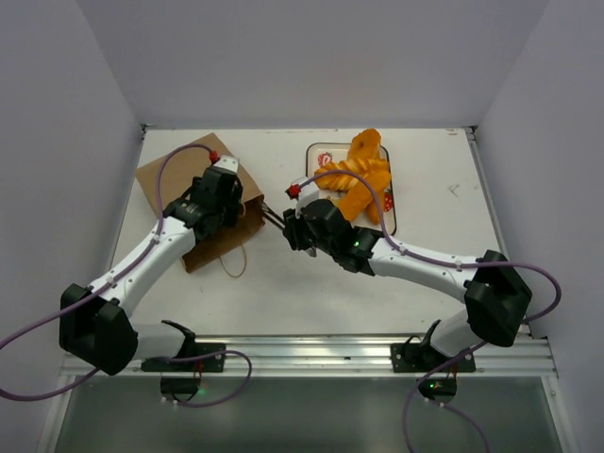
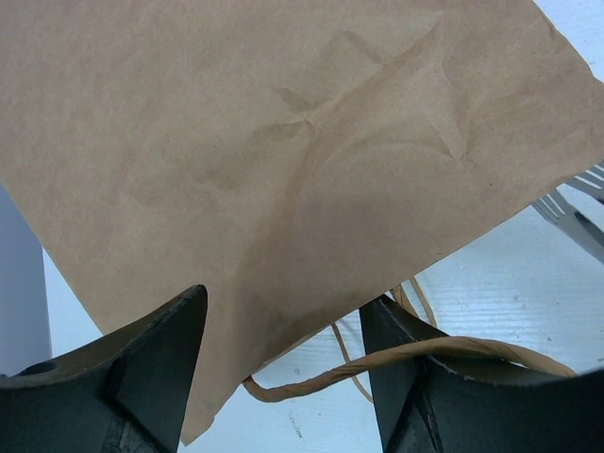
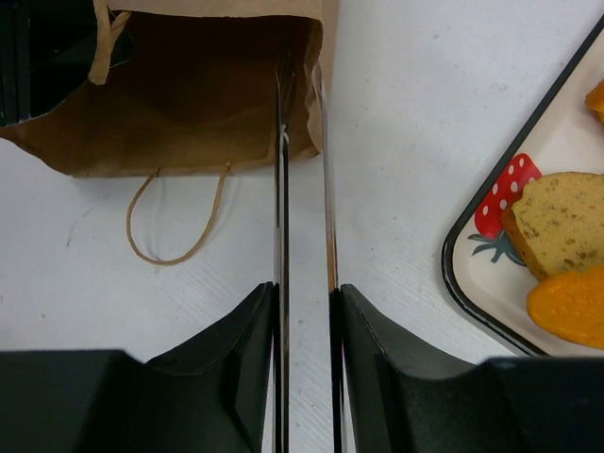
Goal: Take the fake bread out of the paper bag
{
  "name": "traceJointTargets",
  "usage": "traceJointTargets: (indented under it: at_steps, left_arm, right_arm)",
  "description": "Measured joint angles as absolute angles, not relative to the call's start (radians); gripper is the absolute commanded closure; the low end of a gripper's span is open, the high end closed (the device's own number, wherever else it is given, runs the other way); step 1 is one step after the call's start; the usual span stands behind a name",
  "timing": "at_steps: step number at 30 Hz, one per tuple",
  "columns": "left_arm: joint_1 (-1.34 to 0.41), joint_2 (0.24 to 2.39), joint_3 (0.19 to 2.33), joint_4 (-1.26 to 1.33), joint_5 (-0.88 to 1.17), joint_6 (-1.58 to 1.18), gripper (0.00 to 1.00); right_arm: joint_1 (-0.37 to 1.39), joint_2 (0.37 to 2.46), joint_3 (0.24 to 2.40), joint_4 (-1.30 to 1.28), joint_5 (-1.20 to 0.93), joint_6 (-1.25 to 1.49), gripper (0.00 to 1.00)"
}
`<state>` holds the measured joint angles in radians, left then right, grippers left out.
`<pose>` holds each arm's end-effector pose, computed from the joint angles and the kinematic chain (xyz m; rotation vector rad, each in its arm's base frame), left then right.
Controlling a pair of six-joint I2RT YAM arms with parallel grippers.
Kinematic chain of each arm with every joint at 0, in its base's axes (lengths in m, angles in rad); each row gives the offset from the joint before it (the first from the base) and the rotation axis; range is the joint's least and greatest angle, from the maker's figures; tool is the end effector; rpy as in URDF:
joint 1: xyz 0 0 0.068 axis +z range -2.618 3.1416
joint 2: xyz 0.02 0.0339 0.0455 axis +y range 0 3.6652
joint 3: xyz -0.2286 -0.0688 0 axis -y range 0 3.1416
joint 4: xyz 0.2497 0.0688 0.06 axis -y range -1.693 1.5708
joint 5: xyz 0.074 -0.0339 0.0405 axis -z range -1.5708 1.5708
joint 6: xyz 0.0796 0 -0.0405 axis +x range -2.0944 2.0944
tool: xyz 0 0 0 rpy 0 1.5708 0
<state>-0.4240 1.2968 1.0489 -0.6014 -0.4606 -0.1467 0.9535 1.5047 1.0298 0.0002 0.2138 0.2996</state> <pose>0.2979 -0.0957 0.2214 0.1172 2.3214 0.2750 0.2392 0.3078 0.2114 -0.5382 2.0106 0.5628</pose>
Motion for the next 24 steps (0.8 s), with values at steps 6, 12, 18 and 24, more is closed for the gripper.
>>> traceJointTargets:
  at_steps: [6,12,18,24]
  left_arm:
    - [-0.41,1.304,1.049,-0.599,-0.45,-0.147,0.31]
    - [-0.386,1.324,1.049,-0.595,-0.443,-0.15,0.31]
    - [-0.362,1.332,1.049,-0.592,-0.432,-0.158,0.3]
    - [-0.325,1.347,1.049,-0.589,-0.414,-0.165,0.3]
  right_arm:
    - [0.953,1.502,1.03,0.0,0.206,0.302,0.59]
    - [0.947,1.482,1.024,-0.008,0.191,0.303,0.57]
    - [0.936,1.444,1.005,-0.036,0.191,0.303,0.57]
    - [0.928,1.38,0.935,-0.051,0.185,0.307,0.56]
